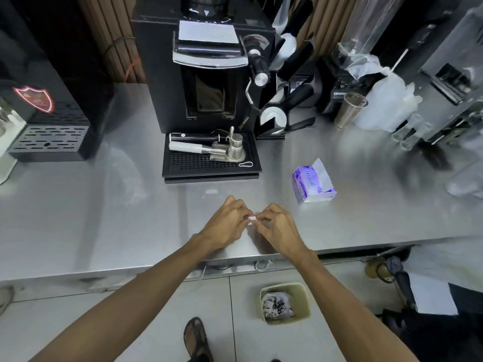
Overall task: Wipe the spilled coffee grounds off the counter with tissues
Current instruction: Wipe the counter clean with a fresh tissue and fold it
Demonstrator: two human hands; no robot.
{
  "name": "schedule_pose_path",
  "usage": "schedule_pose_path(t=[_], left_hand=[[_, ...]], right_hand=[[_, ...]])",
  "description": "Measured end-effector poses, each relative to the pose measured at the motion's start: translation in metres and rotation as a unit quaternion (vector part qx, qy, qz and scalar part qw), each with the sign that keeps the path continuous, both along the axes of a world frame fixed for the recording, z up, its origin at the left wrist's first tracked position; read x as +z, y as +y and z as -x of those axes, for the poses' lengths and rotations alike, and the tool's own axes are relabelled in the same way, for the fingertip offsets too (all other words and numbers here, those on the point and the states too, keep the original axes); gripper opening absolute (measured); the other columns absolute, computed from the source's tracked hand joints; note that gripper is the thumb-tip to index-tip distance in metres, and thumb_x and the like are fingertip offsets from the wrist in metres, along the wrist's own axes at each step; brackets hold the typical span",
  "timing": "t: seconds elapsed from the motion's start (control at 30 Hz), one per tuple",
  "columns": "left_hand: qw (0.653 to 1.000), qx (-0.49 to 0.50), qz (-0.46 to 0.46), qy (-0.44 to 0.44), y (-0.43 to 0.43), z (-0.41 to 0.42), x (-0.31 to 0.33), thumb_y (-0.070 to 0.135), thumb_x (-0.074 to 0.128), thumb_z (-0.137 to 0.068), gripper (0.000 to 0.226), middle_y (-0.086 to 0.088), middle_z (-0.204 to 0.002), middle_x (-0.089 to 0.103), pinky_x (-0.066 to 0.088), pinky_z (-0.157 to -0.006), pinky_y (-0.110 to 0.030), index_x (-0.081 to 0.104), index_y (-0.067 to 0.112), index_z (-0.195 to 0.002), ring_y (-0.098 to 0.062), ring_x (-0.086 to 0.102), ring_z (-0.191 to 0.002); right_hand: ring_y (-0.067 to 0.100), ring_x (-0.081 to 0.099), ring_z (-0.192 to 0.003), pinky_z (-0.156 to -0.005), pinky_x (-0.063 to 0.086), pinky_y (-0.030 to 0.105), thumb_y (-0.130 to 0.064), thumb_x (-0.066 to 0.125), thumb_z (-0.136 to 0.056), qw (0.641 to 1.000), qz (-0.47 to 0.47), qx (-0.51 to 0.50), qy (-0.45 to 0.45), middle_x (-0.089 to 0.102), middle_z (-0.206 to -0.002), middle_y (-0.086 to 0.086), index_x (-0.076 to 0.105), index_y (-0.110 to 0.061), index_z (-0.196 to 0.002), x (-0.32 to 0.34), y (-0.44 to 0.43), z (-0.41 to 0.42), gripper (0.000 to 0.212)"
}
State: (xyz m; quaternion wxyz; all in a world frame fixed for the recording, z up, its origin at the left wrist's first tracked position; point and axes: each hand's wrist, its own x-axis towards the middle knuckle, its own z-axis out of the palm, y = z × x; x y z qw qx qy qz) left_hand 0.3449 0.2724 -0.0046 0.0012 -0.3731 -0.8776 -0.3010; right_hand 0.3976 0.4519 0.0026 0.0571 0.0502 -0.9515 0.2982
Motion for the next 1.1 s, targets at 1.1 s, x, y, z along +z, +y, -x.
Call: schedule_pose_path(t=[1.1], left_hand=[[0.961, 0.008, 0.087, -0.264, 0.224, -0.171, -0.345, 0.011, 0.064, -0.087, 0.010, 0.002, -0.080, 0.070, 0.053, -0.072, -0.032, 0.073, 0.015, -0.086, -0.017, 0.065, -0.076]], right_hand=[[0.011, 0.056, -0.068, -0.066, 0.053, 0.028, -0.002, 0.071, -0.076, 0.977, 0.009, -0.153, -0.148, 0.063, -0.082, -0.001, 0.073, -0.011, -0.090, -0.344, 0.191, -0.194, 0.017]])
